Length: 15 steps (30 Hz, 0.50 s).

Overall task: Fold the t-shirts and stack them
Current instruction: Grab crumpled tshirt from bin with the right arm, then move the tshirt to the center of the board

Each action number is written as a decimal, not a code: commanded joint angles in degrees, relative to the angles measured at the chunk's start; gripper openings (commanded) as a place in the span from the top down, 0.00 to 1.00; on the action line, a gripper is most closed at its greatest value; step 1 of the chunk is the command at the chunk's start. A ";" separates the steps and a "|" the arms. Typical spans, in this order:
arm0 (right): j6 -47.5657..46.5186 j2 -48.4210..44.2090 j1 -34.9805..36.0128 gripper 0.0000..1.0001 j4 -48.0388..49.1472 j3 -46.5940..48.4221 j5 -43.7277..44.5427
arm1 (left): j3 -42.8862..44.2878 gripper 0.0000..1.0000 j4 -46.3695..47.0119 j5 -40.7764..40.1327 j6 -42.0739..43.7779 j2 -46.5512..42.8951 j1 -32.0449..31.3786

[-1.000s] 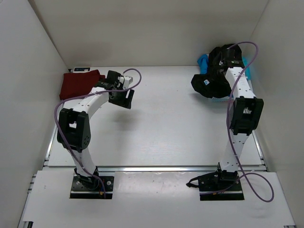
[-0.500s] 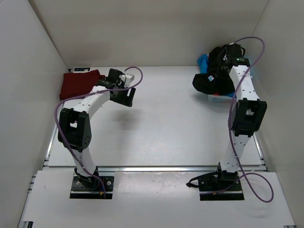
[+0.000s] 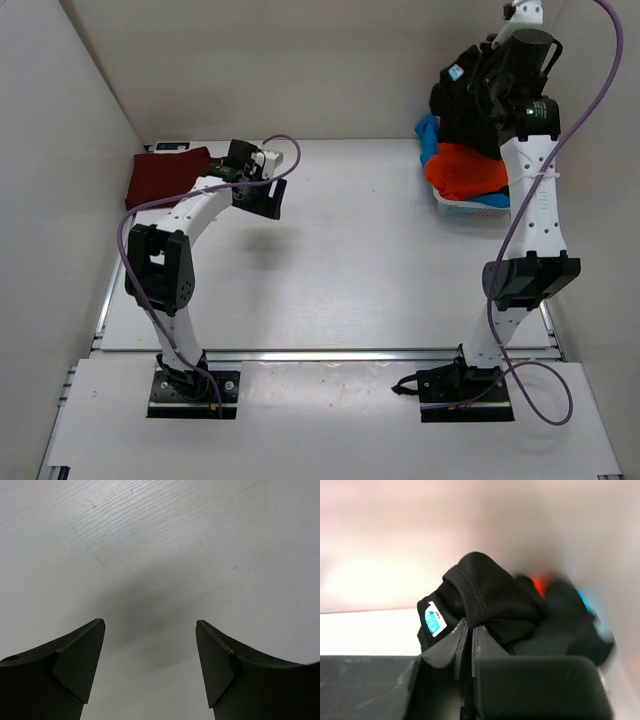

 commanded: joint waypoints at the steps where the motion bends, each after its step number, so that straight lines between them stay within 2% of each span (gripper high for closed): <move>1: -3.14 -1.49 3.72 1.00 5.77 3.99 -2.64 | 2.71 0.16 -0.41 0.96 -0.18 -0.77 0.14; 8: -6.30 -4.66 7.58 1.00 9.99 6.46 -13.36 | 5.17 0.14 -1.21 0.70 -0.01 -1.65 1.90; 12: -6.47 -6.33 10.92 1.00 11.58 6.90 -18.64 | 7.10 0.13 -1.65 2.27 -2.11 -1.91 7.08; 15: -7.70 -6.68 15.31 1.00 11.76 7.25 -18.65 | 7.63 0.13 -2.00 3.51 -2.64 -2.52 10.86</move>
